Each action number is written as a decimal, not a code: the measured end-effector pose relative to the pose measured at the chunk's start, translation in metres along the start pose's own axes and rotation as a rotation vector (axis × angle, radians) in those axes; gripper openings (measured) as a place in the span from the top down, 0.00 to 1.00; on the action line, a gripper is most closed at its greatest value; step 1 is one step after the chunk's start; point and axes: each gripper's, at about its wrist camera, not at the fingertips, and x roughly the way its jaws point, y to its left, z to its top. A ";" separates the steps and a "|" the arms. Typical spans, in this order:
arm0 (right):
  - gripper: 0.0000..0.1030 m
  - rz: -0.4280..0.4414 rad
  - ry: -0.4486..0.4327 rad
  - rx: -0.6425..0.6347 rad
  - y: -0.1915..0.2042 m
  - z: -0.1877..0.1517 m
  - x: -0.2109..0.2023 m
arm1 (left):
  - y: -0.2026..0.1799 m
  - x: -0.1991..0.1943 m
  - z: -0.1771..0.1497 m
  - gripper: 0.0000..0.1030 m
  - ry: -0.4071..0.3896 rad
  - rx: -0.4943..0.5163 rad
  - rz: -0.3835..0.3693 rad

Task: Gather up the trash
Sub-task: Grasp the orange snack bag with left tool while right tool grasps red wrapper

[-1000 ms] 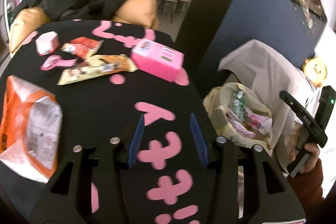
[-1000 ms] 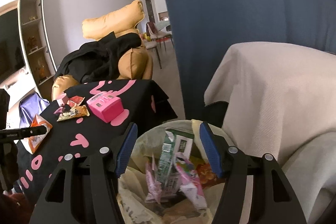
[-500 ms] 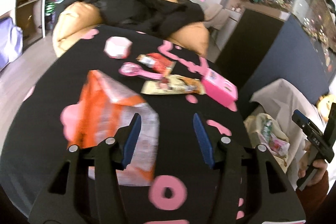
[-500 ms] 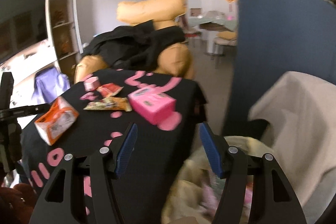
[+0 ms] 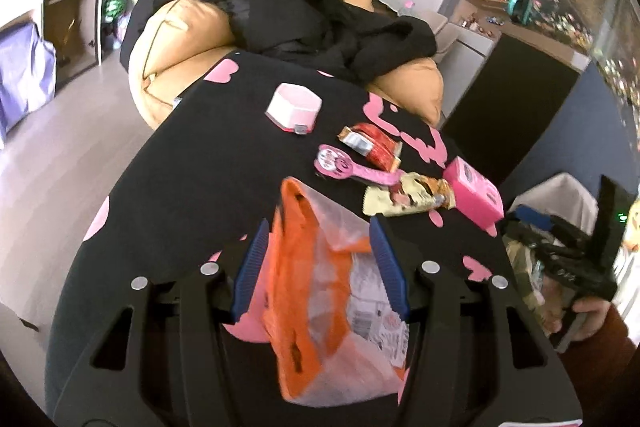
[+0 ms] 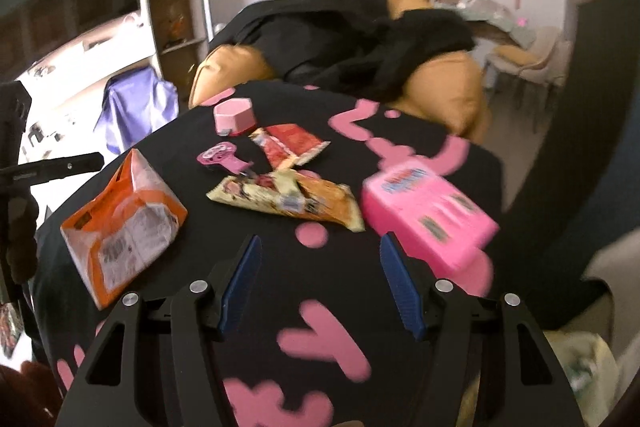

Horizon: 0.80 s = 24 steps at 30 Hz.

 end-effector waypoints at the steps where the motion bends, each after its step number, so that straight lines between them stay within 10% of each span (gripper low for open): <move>1: 0.43 0.003 0.006 -0.016 0.005 0.006 0.009 | 0.003 0.001 0.002 0.52 0.001 -0.007 -0.005; 15: 0.43 0.068 0.146 -0.250 0.053 0.110 0.155 | 0.027 0.022 0.000 0.51 0.057 -0.067 -0.020; 24: 0.43 0.103 0.253 -0.208 0.039 0.116 0.201 | 0.036 0.023 -0.010 0.51 0.096 -0.058 -0.027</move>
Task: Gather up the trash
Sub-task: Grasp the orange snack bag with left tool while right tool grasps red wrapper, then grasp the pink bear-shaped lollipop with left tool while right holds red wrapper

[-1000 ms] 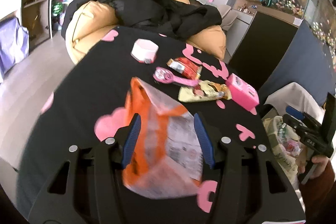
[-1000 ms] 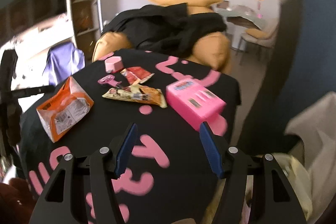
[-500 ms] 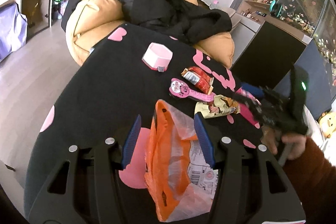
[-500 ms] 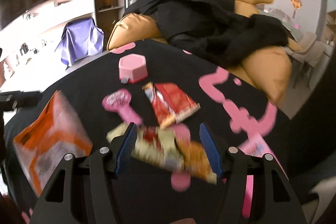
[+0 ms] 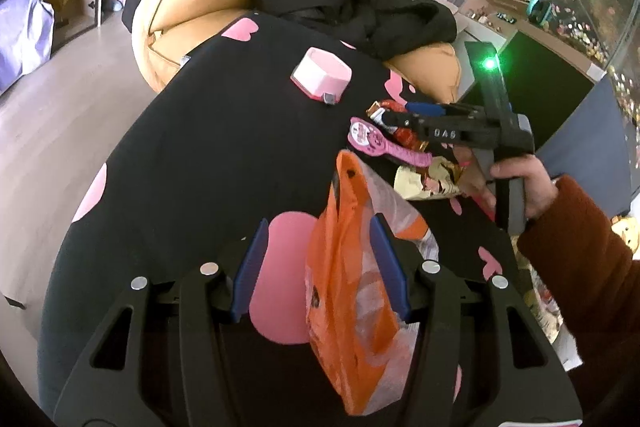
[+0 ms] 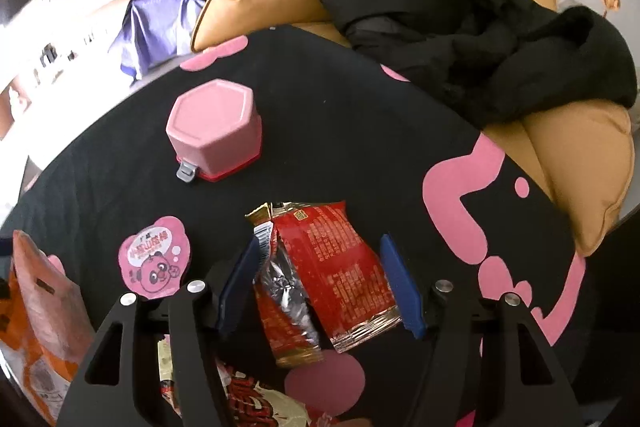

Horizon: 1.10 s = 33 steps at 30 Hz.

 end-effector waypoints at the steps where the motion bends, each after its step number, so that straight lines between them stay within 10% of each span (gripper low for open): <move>1: 0.43 0.007 0.006 0.008 -0.001 -0.002 0.000 | 0.000 0.000 -0.002 0.51 -0.002 0.005 0.005; 9: 0.66 -0.017 0.043 0.024 0.003 -0.024 -0.015 | -0.004 -0.010 -0.006 0.51 -0.026 -0.015 -0.003; 33: 0.68 -0.126 -0.220 0.277 -0.012 -0.162 -0.167 | -0.096 0.016 0.026 0.51 -0.036 -0.005 -0.072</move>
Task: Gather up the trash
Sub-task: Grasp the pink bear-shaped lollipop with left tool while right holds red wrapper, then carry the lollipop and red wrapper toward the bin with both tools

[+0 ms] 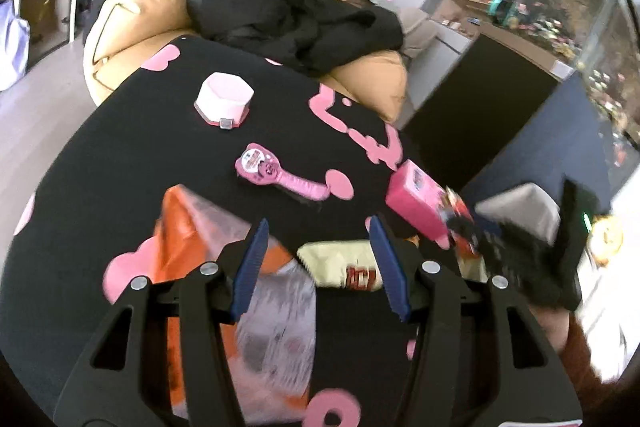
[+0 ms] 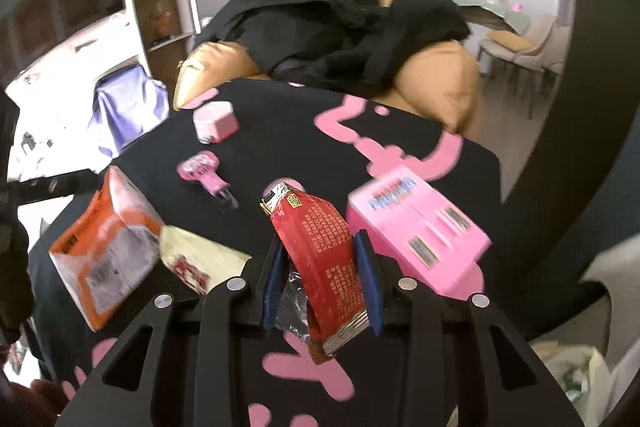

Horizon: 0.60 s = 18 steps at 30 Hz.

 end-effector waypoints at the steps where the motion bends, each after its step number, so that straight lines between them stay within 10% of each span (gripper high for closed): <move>1: 0.68 -0.003 -0.004 0.022 -0.004 -0.007 -0.001 | 0.000 0.007 0.002 0.51 0.005 -0.022 0.004; 8: 0.68 -0.020 -0.024 0.060 -0.014 -0.039 -0.001 | 0.016 0.080 0.025 0.49 0.077 -0.140 0.269; 18: 0.68 -0.024 -0.011 0.129 -0.029 -0.069 0.006 | -0.006 0.136 0.043 0.44 0.114 -0.024 0.442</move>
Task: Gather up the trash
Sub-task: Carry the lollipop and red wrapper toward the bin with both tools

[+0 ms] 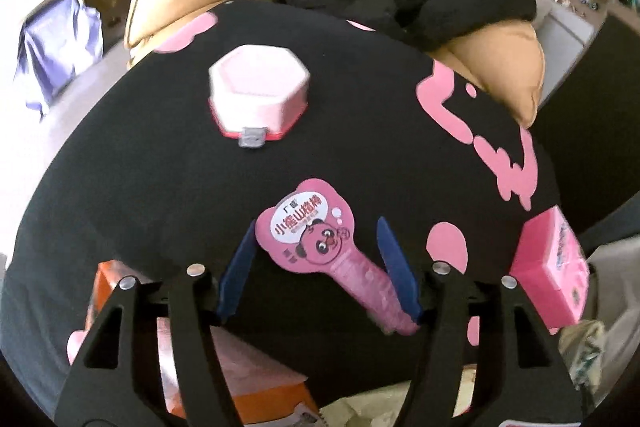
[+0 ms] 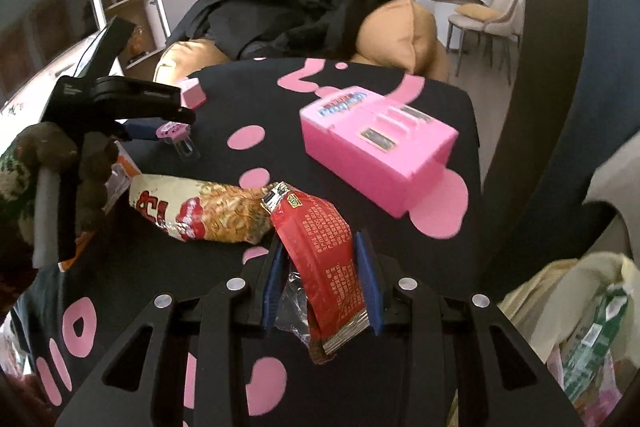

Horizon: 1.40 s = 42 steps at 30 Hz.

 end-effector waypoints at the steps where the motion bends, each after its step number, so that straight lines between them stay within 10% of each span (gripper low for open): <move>1: 0.68 0.000 -0.001 0.005 -0.002 -0.002 -0.001 | -0.004 0.002 0.000 0.44 0.000 0.022 0.012; 8: 0.67 0.013 -0.011 0.047 -0.011 -0.008 -0.004 | -0.029 0.011 -0.014 0.54 -0.037 0.190 0.062; 16: 0.67 0.022 -0.019 0.036 -0.008 -0.011 -0.013 | -0.009 -0.049 -0.032 0.54 -0.132 0.187 -0.180; 42: 0.67 0.010 -0.107 -0.098 0.040 0.008 -0.104 | 0.038 -0.211 -0.116 0.53 -0.272 0.181 -0.360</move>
